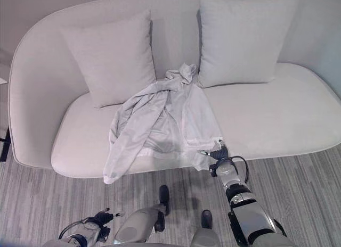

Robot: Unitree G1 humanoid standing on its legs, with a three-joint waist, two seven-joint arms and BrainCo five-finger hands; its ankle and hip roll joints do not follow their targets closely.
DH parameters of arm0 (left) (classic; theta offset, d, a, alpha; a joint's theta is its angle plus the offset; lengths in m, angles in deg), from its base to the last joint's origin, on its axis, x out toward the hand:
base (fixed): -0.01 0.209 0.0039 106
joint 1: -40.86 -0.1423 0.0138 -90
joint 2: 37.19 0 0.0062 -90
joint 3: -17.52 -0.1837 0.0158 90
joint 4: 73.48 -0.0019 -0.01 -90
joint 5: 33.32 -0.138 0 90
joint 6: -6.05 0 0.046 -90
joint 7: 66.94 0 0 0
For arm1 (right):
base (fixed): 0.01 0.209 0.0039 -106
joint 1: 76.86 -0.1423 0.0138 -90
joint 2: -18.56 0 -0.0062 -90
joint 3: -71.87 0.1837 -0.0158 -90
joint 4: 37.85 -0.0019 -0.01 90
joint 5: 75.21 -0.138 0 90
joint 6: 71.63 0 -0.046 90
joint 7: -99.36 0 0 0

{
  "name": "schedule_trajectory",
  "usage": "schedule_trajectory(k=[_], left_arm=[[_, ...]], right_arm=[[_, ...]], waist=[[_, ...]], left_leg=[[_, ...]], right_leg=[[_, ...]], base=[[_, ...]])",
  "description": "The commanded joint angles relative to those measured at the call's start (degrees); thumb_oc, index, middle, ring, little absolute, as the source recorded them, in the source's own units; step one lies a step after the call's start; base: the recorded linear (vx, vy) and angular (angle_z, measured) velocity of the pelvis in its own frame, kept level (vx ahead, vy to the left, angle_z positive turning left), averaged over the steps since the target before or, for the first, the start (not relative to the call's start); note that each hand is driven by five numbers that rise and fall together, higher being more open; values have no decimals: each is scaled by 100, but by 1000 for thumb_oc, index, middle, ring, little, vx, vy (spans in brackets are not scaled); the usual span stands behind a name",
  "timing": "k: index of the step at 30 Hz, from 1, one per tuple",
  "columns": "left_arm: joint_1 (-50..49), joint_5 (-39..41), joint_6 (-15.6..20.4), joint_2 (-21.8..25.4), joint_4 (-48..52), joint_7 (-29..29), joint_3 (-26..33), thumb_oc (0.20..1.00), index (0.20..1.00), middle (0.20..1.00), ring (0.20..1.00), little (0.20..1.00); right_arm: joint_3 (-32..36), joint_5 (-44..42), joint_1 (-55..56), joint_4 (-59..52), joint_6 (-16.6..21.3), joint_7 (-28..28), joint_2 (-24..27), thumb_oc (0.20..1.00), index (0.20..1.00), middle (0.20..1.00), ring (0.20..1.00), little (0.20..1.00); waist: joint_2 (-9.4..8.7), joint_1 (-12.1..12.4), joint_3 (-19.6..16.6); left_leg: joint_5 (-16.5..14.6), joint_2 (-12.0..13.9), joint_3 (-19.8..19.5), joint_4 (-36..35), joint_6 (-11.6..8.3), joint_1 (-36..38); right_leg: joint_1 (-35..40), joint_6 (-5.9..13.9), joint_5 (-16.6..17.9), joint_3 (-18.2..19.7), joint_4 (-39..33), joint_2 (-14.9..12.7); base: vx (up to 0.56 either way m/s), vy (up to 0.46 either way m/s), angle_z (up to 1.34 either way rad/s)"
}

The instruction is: Hang the clothes on the sofa on the clothes rack.

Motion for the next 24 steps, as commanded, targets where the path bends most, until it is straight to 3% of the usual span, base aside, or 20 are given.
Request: schedule_trajectory(k=[1, 3, 4, 9, 12, 17, 21, 24], left_arm=[[187, 210, 64, -36, -130, 61, 31, 1000, 1000, 1000, 1000, 1000], [264, 252, 79, -34, -36, 68, 83, 1000, 1000, 1000, 1000, 1000], [416, 346, 116, -31, 101, 104, 137, 1000, 1000, 1000, 1000, 1000], [474, 431, 187, -54, 330, 188, 260, 1000, 1000, 1000, 1000, 1000], [419, 426, 234, -36, 466, 178, 278, 1000, 1000, 1000, 1000, 1000], [452, 356, 347, -11, 708, 260, 315, 1000, 1000, 1000, 1000, 1000], [489, 342, 421, -32, 755, 324, 368, 1000, 1000, 1000, 1000, 1000], [550, 297, 481, -51, 762, 343, 343, 1000, 1000, 1000, 1000, 1000]], right_arm=[[-215, 264, -559, -191, 134, -64, 342, 1000, 1000, 1000, 1000, 1000], [-456, 374, -948, 38, 115, -97, 365, 1000, 1000, 1000, 1000, 1000], [-710, 554, -1452, 479, 82, -220, 363, 1000, 1000, 1000, 1000, 1000], [-603, 355, -2350, 1220, 9, -719, 437, 1000, 1000, 1000, 1000, 1000], [-849, 760, -2538, 1049, 98, -884, 668, 1000, 1000, 1000, 1000, 1000], [-1064, 1403, -3316, 862, 477, -2017, 1498, 1000, 1000, 1000, 1000, 1000], [-1319, 1652, -3419, 759, 578, -2086, 1723, 1000, 1000, 1000, 1000, 1000], [-1667, 1504, -3425, 1203, 539, -1795, 1658, 1000, 1000, 1000, 1000, 1000]], waist=[[229, 218, 39], [254, 262, 240], [273, 374, 515], [386, 600, 885], [417, 721, 886], [419, 947, 886], [319, 1039, 886], [248, 1044, 886]], left_leg=[[-187, 677, -551, 546, -861, -404], [-196, 740, -567, 602, -890, -492], [-193, 786, -581, 757, -897, -677], [-203, 757, -644, 1058, -907, -1082], [-204, 736, -689, 1191, -885, -1335], [-232, 803, -769, 1435, -956, -2040], [-267, 824, -800, 1594, -1063, -2309], [-273, 861, -829, 1706, -1124, -2496]], right_leg=[[356, -381, 403, -90, 30, -309], [243, -373, 420, -117, 34, -325], [146, -377, 451, -125, 38, -356], [26, -392, 479, -102, 91, -402], [-133, -392, 465, -107, 155, -410], [-605, -379, 509, -237, 113, -403], [-757, -380, 572, -275, 136, -428], [-889, -384, 617, -288, 147, -437]], base=[[-21, 87, -1], [-82, 74, -1], [-100, 66, -7], [-45, 62, 1], [27, 68, 0], [-9, 6, 3], [14, -47, -1], [0, -30, -2]])
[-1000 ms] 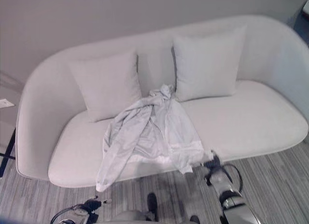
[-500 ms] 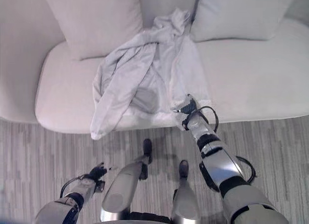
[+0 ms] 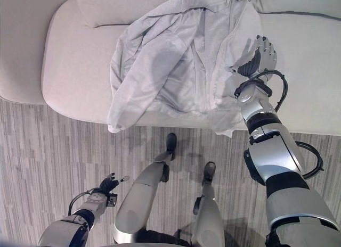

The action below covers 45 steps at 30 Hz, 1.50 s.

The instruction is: Hang the clothes on the sofa on the clothes rack.

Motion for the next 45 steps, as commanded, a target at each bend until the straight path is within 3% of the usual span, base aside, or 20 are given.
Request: schedule_trajectory(k=[1, 4, 12, 13, 14, 17, 18, 24, 28, 30, 31, 34, 37, 38, 42, 45], left_arm=[[-365, 28, 102, 89, 133, 121, -133, 1000, 1000, 1000, 1000, 1000], [-446, -7, 131, 4, 138, 155, -264, 1000, 1000, 1000, 1000, 1000], [-74, -150, 144, 105, 186, 310, -430, 1000, 1000, 1000, 1000, 1000], [130, -220, 147, 212, 199, 356, -487, 1000, 1000, 1000, 1000, 1000], [222, -257, 145, 239, 181, 363, -554, 1000, 1000, 1000, 1000, 1000], [463, -222, 99, 381, 11, 391, -625, 1000, 1000, 1000, 1000, 1000], [700, -232, 45, 454, -150, 413, -653, 1000, 1000, 1000, 1000, 1000], [1088, -227, -45, 476, -279, 491, -609, 1000, 1000, 1000, 1000, 1000], [1011, -124, -59, 536, -448, 526, -510, 1000, 1000, 1000, 1000, 1000], [1022, 28, -102, 689, -796, 453, -482, 1000, 1000, 1000, 1000, 1000], [890, 64, -170, 791, -1032, 324, -421, 1000, 1000, 1000, 1000, 1000], [538, -50, -244, 840, -1181, 240, -344, 1000, 1000, 1000, 1000, 1000], [353, -92, -286, 814, -1156, 222, -296, 1000, 1000, 1000, 1000, 1000], [112, -135, -348, 762, -1090, 222, -260, 1000, 1000, 1000, 1000, 1000], [-118, -186, -378, 678, -988, 264, -273, 1000, 1000, 1000, 1000, 1000], [-347, -236, -406, 686, -991, 327, -436, 1000, 1000, 1000, 1000, 1000]], right_arm=[[-302, -280, 1, 195, 58, 312, -17, 1000, 1000, 1000, 1000, 1000], [-607, -760, 360, 733, -162, 722, -185, 1000, 1000, 1000, 1000, 1000], [-677, -1385, 646, 1084, -413, 998, -774, 1000, 1000, 1000, 1000, 1000], [-777, -1366, 538, 1180, -511, 1086, -864, 533, 533, 533, 533, 533], [-867, -1323, 529, 1213, -542, 1136, -949, 200, 200, 200, 200, 200], [-1106, -1238, 563, 1231, -617, 1187, -1104, 200, 200, 200, 200, 200], [-1301, -1114, 637, 1161, -634, 1172, -1254, 200, 200, 200, 200, 200], [-879, -1426, 694, 1019, -598, 953, -1312, 200, 200, 200, 200, 200], [-100, -2166, 1066, 902, -542, 950, -1507, 200, 200, 200, 200, 200], [632, -2959, 1577, 424, -521, 1184, -1668, 200, 200, 200, 200, 200], [1208, -3570, 2219, -416, -513, 1428, -1925, 200, 200, 200, 200, 200], [1800, -4249, 3493, -2270, -576, 1836, -2351, 200, 200, 200, 200, 200], [1964, -4701, 4067, -3443, -556, 2140, -2660, 200, 200, 200, 200, 200], [2017, -5091, 4509, -4459, -540, 2372, -2924, 200, 200, 200, 200, 200], [2101, -5647, 4701, -5776, -395, 2518, -3214, 200, 200, 200, 200, 200], [2097, -5475, 4311, -6934, -186, 2423, -2980, 200, 200, 200, 200, 200]], waist=[[63, 19, -204], [-21, -9, -204], [-154, -178, -204], [-228, -224, -204], [-279, -254, -204], [-449, -331, -204], [-603, -417, -204], [-796, -604, -204], [-865, -629, -204], [-970, -634, -204], [-1029, -621, -204], [-1108, -595, -204], [-1066, -564, -228], [-979, -547, -467], [-783, -568, -960], [-613, -680, -1555]], left_leg=[[-149, 784, -846, 980, -1274, -611], [-144, 820, -932, 1224, -1343, -954], [-250, 926, -1063, 1681, -1490, -1709], [-196, 928, -1092, 1666, -1491, -1878], [-209, 943, -1116, 1697, -1513, -1936], [-284, 972, -1144, 1707, -1556, -1885], [-307, 962, -1171, 1651, -1612, -1745], [-271, 895, -1142, 1465, -1735, -1470], [-310, 896, -1108, 1372, -1771, -1144], [-344, 868, -1047, 1297, -1771, -783], [-386, 873, -983, 1201, -1771, -461], [-348, 818, -900, 912, -1771, 71], [-277, 782, -867, 702, -1771, 390], [-216, 730, -793, 408, -1666, 659], [-92, 502, -547, -261, -1347, 1315], [-52, 227, -293, -891, -995, 2174]], right_leg=[[664, -350, 419, -304, 147, -464], [472, -346, 500, -324, 186, -461], [-42, -345, 609, -402, 261, -451], [-169, -334, 627, -439, 256, -454], [-198, -334, 635, -453, 243, -443], [-129, -338, 650, -461, 173, -403], [-21, -333, 659, -467, 146, -408], [131, -336, 685, -473, 147, -497], [353, -328, 666, -460, 135, -542], [596, -319, 648, -448, 155, -614], [832, -318, 605, -436, 155, -648], [1179, -319, 531, -367, 221, -707], [1387, -348, 447, -312, 310, -662], [1445, -379, 353, -314, 400, -614], [1554, -383, 219, -347, 550, -581], [1842, -366, 162, -364, 626, -511]], base=[[0, 0, 0], [0, 0, 0], [-3, 1, -15], [-7, -35, -13], [-9, -48, -10], [17, -45, -3], [27, -48, 1], [5, -16, 2], [9, -44, -4], [9, -54, -3], [19, -60, -6], [43, -70, -9], [69, -20, -5], [163, 33, 10], [168, 74, 19], [213, 109, 36]])
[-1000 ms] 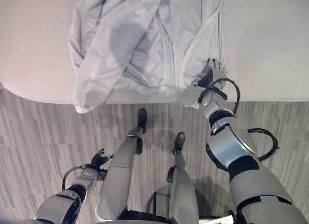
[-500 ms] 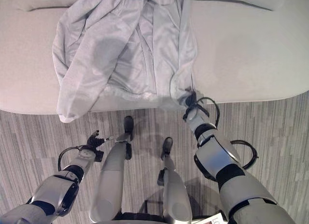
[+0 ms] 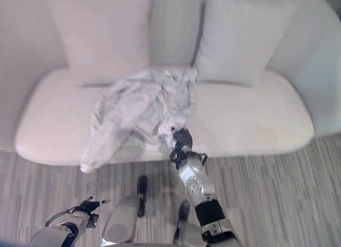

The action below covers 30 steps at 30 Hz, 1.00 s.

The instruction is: Hang the clothes on the sofa on the clothes rack.

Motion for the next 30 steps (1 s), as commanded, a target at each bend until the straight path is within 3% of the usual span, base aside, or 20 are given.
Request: schedule_trajectory(k=[1, 2, 4, 5, 6, 8, 12, 13, 16, 20, 25, 30], left_arm=[[138, -182, 0, 200, -194, 112, -170, 1000, 1000, 1000, 1000, 1000], [4, -106, -1, 218, -191, 132, -124, 1000, 1000, 1000, 1000, 1000], [-67, -45, 7, 197, -165, 154, -69, 1000, 1000, 1000, 1000, 1000], [430, 270, -78, -314, 235, 261, -91, 1000, 1000, 1000, 1000, 1000], [-467, 144, -64, -9, 1011, 305, 193, 1000, 1000, 1000, 1000, 1000], [-1143, 90, 172, -20, 1845, 456, 514, 1000, 1000, 1000, 1000, 1000], [-987, -166, 267, 32, 3159, 780, 560, 1000, 1000, 1000, 1000, 1000], [-793, -306, 340, 31, 3404, 1046, 529, 1000, 1000, 1000, 1000, 1000], [-549, -379, 380, 44, 3520, 1176, 469, 1000, 1000, 1000, 1000, 1000], [-92, -744, 458, 223, 3311, 1413, -24, 1000, 1000, 1000, 1000, 1000], [18, -914, 347, 206, 2758, 1556, -403, 1000, 1000, 1000, 1000, 1000], [680, -675, 378, -442, 2275, 1255, -987, 1000, 1000, 1000, 1000, 1000]], right_arm=[[182, -67, -569, -504, 478, 59, 204, 200, 200, 200, 200, 200], [152, 112, -934, -662, 596, -16, 440, 200, 200, 200, 200, 200], [158, 195, -1098, -678, 625, -97, 577, 200, 200, 200, 200, 200], [12, 504, -1279, -1028, 631, -293, 827, 200, 200, 200, 200, 200], [262, 568, -1339, -933, 644, -291, 1100, 200, 200, 200, 200, 200], [217, 774, -1697, -828, 697, -530, 1564, 200, 200, 200, 200, 200], [25, 865, -2787, -348, 721, -921, 2445, 200, 200, 200, 200, 200], [-283, 793, -3583, 111, 690, -1179, 2846, 200, 200, 200, 200, 200], [-681, 565, -4464, 574, 696, -1367, 3161, 200, 200, 200, 200, 200], [-1397, 88, -5914, 1145, 763, -1613, 3333, 200, 200, 200, 200, 200], [-1927, -290, -6792, 1505, 891, -1732, 3296, 200, 200, 200, 200, 200], [-2686, -538, -7066, 972, 1063, -1755, 2911, 200, 200, 200, 200, 200]], waist=[[93, -43, 187], [173, -79, -76], [210, -90, -196], [268, -225, -491], [320, -117, -547], [335, -51, -700], [403, -145, -890], [381, -297, -1047], [341, -443, -1142], [262, -667, -1288], [230, -819, -1343], [308, -1110, -1275]], left_leg=[[285, 356, -225, -243, -574, 147], [280, 270, -179, -388, -456, 368], [293, 238, -139, -481, -406, 489], [408, 149, -123, -722, -306, 761], [404, 125, -116, -739, -297, 814], [424, 106, -75, -874, -292, 900], [580, 109, 28, -1035, -323, 938], [579, 126, 64, -1077, -354, 1037], [563, 141, 88, -1065, -376, 1136], [530, 169, 138, -1032, -409, 1286], [502, 198, 165, -1003, -398, 1419], [485, 220, 139, -982, -366, 1558]], right_leg=[[384, 51, 356, 113, 64, -233], [513, 69, 364, 111, 62, -192], [598, 75, 366, 104, 64, -180], [789, 90, 401, 102, 149, -122], [923, 101, 425, 24, 120, -149], [999, 151, 394, 6, 125, -134], [1133, 183, 466, -7, 142, -50], [1182, 200, 485, 7, 157, -5], [1248, 211, 494, 23, 179, 20], [1286, 234, 451, 38, 230, 68], [1316, 256, 385, 64, 234, 110], [1281, 253, 387, 205, 386, 118]], base=[[69, 51, 30], [33, 37, 14], [28, 26, -10], [-24, 19, 3], [-73, -3, 10], [-80, -9, 1], [-106, -2, 6], [-78, -21, 3], [-58, -36, -5], [-19, -46, -22], [-9, -23, -4], [-22, -27, -6]])
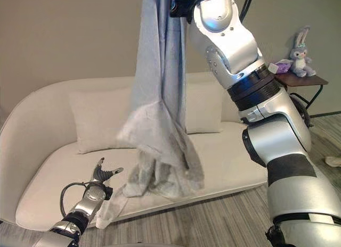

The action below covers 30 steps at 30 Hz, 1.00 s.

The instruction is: Hang the clothes on the sofa on the clothes rack.

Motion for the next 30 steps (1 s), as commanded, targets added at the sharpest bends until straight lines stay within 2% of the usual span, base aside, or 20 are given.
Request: schedule_trajectory(k=[1, 2, 3, 6, 10, 11, 14, 18, 23, 24, 26, 27, 29, 30], left_arm=[[673, -35, 280, -222, -71, -228, -472, 1000, 1000, 1000, 1000, 1000], [1046, -62, 296, -542, -43, -398, -815, 1000, 1000, 1000, 1000, 1000], [1058, -60, 300, -550, -54, -397, -815, 1000, 1000, 1000, 1000, 1000], [1968, 348, 457, -1231, 63, -728, -1295, 1000, 1000, 1000, 1000, 1000], [2168, 1312, 606, -1972, 469, -1057, -1086, 1000, 1000, 1000, 1000, 1000], [2171, 1427, 626, -2109, 565, -1126, -1090, 200, 200, 200, 200, 200], [2172, 1488, 600, -2273, 441, -1126, -1050, 200, 200, 200, 200, 200], [2167, 1572, 561, -2245, 179, -1081, -842, 200, 200, 200, 200, 200], [1315, 1639, 455, -2171, 818, -1167, -368, 200, 200, 200, 200, 200], [973, 1561, 411, -2106, 1067, -1210, -253, 200, 200, 200, 200, 200], [561, 1484, 351, -2054, 1392, -1241, -71, 200, 200, 200, 200, 200], [79, 1385, 285, -1975, 1855, -1265, 174, 200, 200, 200, 200, 200], [-384, 1371, 228, -1905, 2316, -1253, 457, 200, 200, 200, 200, 200], [-413, 1372, 222, -1891, 2330, -1252, 433, 200, 200, 200, 200, 200]], right_arm=[[-322, -233, -713, -57, 486, -37, 66, 200, 200, 200, 200, 200], [-497, -229, -713, -197, 530, -25, -162, 200, 200, 200, 200, 200], [-503, -226, -714, -205, 528, -30, -156, 200, 200, 200, 200, 200], [-636, -52, -467, -708, 582, 22, -423, 200, 200, 200, 200, 200], [-598, 274, -394, -576, 604, 10, -544, 200, 200, 200, 200, 200], [-547, 326, -403, -454, 605, 23, -599, 200, 200, 200, 200, 200], [-364, 395, -378, -222, 575, -26, -700, 200, 200, 200, 200, 200], [-242, 448, -309, -212, 574, -57, -494, 200, 200, 200, 200, 200], [184, 759, 484, -690, 526, -48, 526, 200, 200, 200, 200, 200], [367, 800, 717, -764, 513, -24, 820, 200, 200, 200, 200, 200], [592, 886, 1126, -921, 476, 10, 1104, 200, 200, 200, 200, 200], [981, 1037, 1709, -1242, 435, 71, 1390, 200, 200, 200, 200, 200], [1604, 1255, 2636, -1768, 357, 131, 1464, 200, 200, 200, 200, 200], [1635, 1265, 2686, -1800, 343, 126, 1461, 200, 200, 200, 200, 200]], waist=[[183, -13, -19], [213, -106, 5], [219, -102, 9], [298, -291, 136], [427, -386, 235], [467, -406, 257], [526, -425, 255], [544, -453, 182], [593, -367, 128], [633, -341, 125], [663, -290, 101], [700, -220, 122], [711, -109, 142], [696, -96, 121]], left_leg=[[-366, 52, -44, 97, -473, 196], [-363, 66, -82, 82, -475, 215], [-363, 68, -82, 83, -475, 215], [-322, 71, -115, 27, -494, 236], [-306, 94, -154, 4, -509, 248], [-305, 102, -160, 4, -509, 248], [-276, 116, -170, 4, -506, 220], [-261, 106, -187, 4, -503, 187], [-188, 128, -192, 4, -501, 78], [-173, 128, -198, 4, -496, 47], [-149, 138, -222, 4, -481, -6], [-129, 157, -267, 4, -456, -68], [-99, 174, -334, 4, -436, -162], [-99, 174, -335, 4, -436, -166]], right_leg=[[375, -274, 504, 169, 616, -44], [328, -288, 523, 240, 617, -41], [327, -288, 524, 240, 617, -40], [311, -329, 552, 293, 623, -50], [280, -356, 558, 324, 596, -64], [278, -368, 559, 342, 566, -62], [279, -394, 610, 330, 457, -89], [312, -408, 606, 305, 426, -98], [298, -386, 570, 251, 453, -43], [306, -379, 562, 251, 438, -15], [296, -366, 552, 240, 404, 25], [273, -357, 536, 260, 364, 87], [225, -369, 519, 303, 321, 170], [222, -370, 519, 302, 320, 169]], base=[[-6, -25, -28], [-9, -25, -28], [-10, -36, -17], [-10, -21, -22], [-8, -8, -4], [-31, -8, -12], [-28, -31, -6], [-18, -39, 4], [-69, -54, 7], [-122, -56, 12], [-129, -66, 14], [-134, -83, 5], [-115, -80, 4], [-85, -65, 4]])
